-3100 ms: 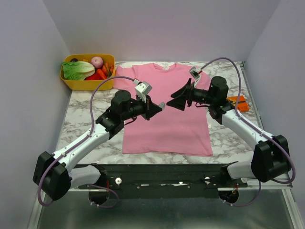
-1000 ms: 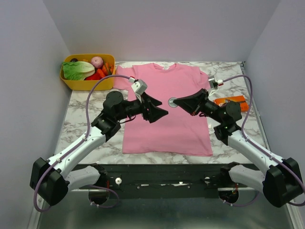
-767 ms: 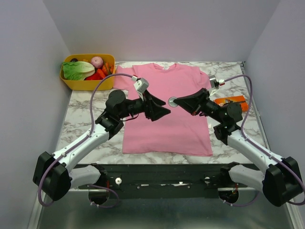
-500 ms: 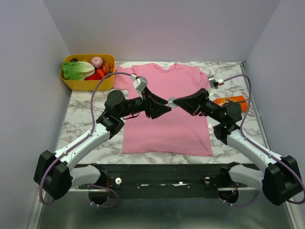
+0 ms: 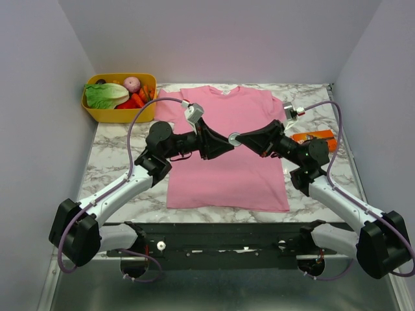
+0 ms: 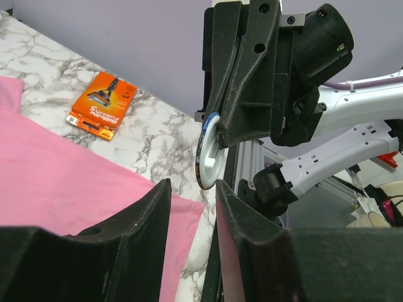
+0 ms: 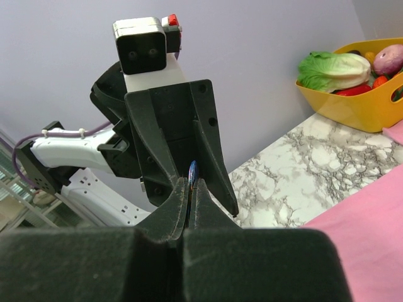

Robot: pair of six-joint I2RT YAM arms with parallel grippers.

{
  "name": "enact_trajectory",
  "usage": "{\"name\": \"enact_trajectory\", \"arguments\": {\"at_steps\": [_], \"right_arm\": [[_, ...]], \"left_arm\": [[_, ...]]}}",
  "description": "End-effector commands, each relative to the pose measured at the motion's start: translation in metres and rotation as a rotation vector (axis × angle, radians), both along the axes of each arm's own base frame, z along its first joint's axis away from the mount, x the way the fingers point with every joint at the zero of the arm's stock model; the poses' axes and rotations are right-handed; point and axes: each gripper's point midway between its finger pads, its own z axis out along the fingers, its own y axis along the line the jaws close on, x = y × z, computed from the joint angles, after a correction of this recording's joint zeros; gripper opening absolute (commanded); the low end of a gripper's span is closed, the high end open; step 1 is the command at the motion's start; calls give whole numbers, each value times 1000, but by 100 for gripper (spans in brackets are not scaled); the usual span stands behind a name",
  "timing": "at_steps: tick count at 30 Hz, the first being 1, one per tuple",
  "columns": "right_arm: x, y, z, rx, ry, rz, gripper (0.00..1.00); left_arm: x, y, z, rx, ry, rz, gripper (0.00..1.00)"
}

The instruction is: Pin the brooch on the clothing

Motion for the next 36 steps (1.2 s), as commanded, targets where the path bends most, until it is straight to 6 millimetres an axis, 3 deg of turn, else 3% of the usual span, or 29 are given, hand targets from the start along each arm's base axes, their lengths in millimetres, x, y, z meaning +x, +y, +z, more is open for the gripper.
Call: {"name": "enact_trajectory", "arguments": {"at_steps": [1, 9, 10, 12, 14, 17, 18, 21, 24, 25, 28, 36], "right_arm": [[-5, 0, 8, 11, -44, 18, 1], [-6, 1, 3, 6, -31, 27, 0], [-5, 1, 2, 3, -25, 28, 1], [-5, 2, 1, -5, -23, 37, 1], [-6, 4, -1, -19, -22, 50, 3], [-1, 4, -6, -45, -2, 36, 34], [3, 4, -1, -54, -2, 23, 51], [9, 2, 3, -96, -21, -4, 70], [10, -1, 9, -114, -45, -14, 81], [10, -1, 17, -120, -79, -17, 83], [12, 2, 16, -164, -82, -1, 83], [15, 11, -12, -319, -70, 94, 80]], "left_arm": [[-5, 0, 20, -40, -50, -16, 44], [-1, -4, 17, -39, -27, -22, 31], [0, -4, 16, -36, -21, -20, 14], [1, -4, 18, -36, -23, -17, 1], [2, -3, 16, -25, -16, -7, 0], [4, -2, 12, 7, -18, 13, 0], [4, -1, 11, 17, -25, 15, 0], [3, 1, 8, 35, -24, 21, 0], [3, 2, 3, 48, -27, 20, 0], [3, 2, 2, 51, -37, 18, 0], [1, 1, -2, 53, -38, 6, 0], [1, 1, -3, 61, -36, 3, 0]]}}
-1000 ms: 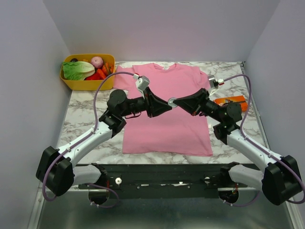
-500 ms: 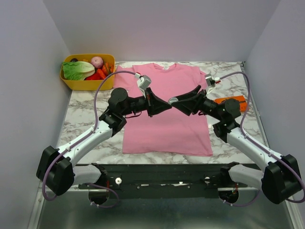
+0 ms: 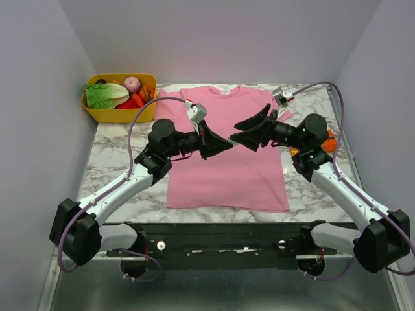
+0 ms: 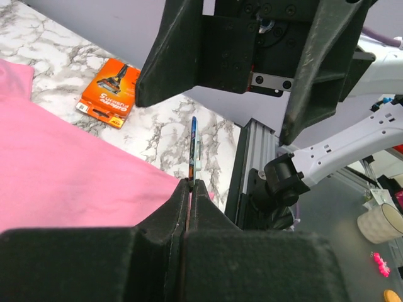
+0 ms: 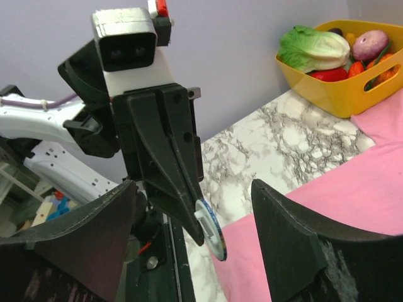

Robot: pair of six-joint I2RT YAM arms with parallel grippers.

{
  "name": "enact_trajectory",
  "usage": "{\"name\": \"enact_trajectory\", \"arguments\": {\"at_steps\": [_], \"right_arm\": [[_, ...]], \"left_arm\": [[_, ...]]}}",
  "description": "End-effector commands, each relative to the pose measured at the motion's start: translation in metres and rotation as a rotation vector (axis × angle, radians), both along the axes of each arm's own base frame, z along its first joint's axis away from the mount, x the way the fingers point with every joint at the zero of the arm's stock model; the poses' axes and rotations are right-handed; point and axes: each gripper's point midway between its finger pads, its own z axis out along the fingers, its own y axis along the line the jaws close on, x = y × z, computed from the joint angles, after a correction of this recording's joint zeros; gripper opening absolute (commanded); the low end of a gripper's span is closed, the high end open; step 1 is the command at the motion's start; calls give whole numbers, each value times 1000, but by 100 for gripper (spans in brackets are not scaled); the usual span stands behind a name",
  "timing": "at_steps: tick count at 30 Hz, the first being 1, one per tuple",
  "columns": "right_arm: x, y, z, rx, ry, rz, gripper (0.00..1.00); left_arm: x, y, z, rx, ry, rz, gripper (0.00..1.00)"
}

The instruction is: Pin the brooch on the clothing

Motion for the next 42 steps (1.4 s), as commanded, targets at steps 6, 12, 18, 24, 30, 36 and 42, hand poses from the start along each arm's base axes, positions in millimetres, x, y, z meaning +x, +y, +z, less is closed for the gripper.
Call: {"name": "enact_trajectory", "arguments": {"at_steps": [6, 12, 18, 24, 30, 36, 42], "right_arm": [[-6, 0, -38, -199, -12, 74, 76], [-12, -3, -33, -181, -22, 69, 71], [-12, -4, -34, -174, 3, 54, 57], [-14, -5, -35, -175, -3, 52, 56], [-12, -9, -37, -174, 3, 19, 49], [-10, -11, -35, -168, 9, 3, 45], [-7, -10, -33, -158, 23, -11, 44]], "left_arm": [[-3, 4, 5, 2, -34, 4, 0], [-4, 4, 2, 9, -31, -2, 0], [-6, 4, 2, 5, -28, -4, 0], [-6, 4, 3, 4, -28, -5, 0], [-8, 5, 2, 6, -28, -8, 0], [-9, 5, 2, 8, -29, -14, 0], [-12, 5, 3, 1, -29, -22, 0]]}}
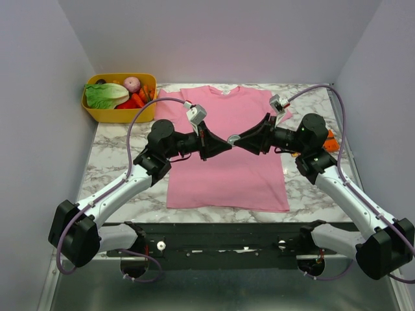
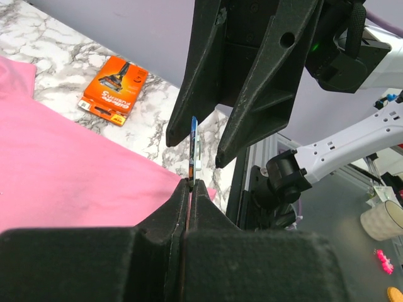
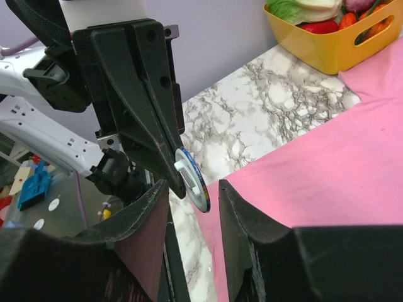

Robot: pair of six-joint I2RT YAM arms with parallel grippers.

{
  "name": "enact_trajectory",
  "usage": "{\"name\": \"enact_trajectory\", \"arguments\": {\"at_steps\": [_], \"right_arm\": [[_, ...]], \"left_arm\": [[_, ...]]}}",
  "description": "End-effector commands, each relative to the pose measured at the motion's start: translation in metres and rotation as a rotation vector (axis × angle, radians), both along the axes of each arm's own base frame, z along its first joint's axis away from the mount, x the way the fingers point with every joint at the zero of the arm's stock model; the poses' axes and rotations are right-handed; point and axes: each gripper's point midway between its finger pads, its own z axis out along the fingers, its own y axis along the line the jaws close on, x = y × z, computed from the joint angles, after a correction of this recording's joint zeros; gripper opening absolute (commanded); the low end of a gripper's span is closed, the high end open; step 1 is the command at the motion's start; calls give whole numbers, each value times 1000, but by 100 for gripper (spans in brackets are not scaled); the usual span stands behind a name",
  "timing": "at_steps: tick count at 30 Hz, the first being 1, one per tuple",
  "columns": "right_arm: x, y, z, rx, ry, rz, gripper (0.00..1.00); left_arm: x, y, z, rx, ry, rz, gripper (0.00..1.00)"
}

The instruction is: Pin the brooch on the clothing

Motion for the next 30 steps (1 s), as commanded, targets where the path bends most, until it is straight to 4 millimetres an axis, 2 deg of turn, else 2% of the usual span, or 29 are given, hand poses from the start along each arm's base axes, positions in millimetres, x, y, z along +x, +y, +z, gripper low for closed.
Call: {"name": "enact_trajectory", "arguments": {"at_steps": [1, 6, 15, 23, 30], "right_arm": [[4, -3, 1, 11, 16, -36, 38], [6, 0, -4, 11, 39, -25, 34], [13, -2, -14, -23, 74, -53, 16], [22, -3, -32, -97, 104, -74, 2], [34, -11, -44, -162, 110, -157, 1]], "left_arm": [[-9, 3, 4, -10, -21, -22, 0], [-8, 3, 4, -8, -26, -17, 0], [-6, 2, 4, -7, -26, -18, 0], [-4, 2, 7, 11, -35, -16, 0], [-8, 1, 17, -2, -54, -29, 0]]}}
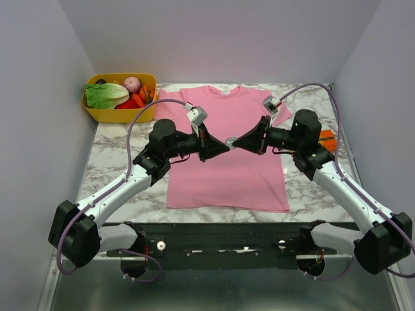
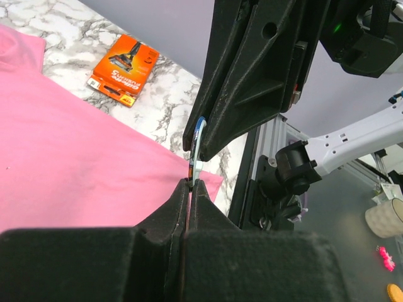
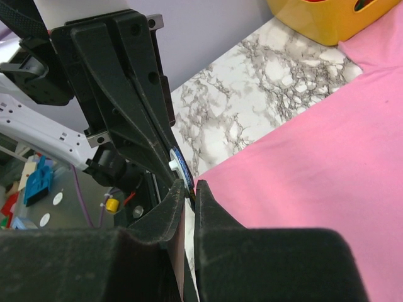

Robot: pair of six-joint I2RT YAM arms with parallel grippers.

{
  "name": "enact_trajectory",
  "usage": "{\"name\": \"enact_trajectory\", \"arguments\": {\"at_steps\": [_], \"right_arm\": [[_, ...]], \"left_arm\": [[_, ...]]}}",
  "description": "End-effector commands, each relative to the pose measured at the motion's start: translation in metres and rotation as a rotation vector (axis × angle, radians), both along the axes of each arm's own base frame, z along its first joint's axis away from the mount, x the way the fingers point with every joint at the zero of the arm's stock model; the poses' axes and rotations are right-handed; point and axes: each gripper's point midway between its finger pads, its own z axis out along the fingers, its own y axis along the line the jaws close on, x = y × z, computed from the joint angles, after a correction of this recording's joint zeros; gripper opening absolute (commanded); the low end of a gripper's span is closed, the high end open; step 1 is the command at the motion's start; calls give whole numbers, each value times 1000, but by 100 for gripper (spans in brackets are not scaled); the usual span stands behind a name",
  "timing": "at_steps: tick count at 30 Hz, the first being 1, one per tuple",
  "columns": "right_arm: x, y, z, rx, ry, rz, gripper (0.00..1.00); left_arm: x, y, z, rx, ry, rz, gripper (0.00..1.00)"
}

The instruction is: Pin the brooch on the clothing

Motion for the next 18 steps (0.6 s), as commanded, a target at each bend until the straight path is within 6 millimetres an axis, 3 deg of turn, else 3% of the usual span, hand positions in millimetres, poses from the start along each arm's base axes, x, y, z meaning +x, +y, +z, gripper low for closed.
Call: {"name": "enact_trajectory", "arguments": {"at_steps": [1, 9, 18], "right_arm": [[26, -14, -21, -100, 11, -142, 1], [39, -27, -43, -205, 52, -241, 1], [53, -48, -54, -261, 63, -405, 1]], "left_arm": [[-12, -4, 34, -56, -95, -56, 0], [-22, -3, 52, -96, -112, -91, 0], [-44, -3, 75, -171, -134, -176, 0]]}}
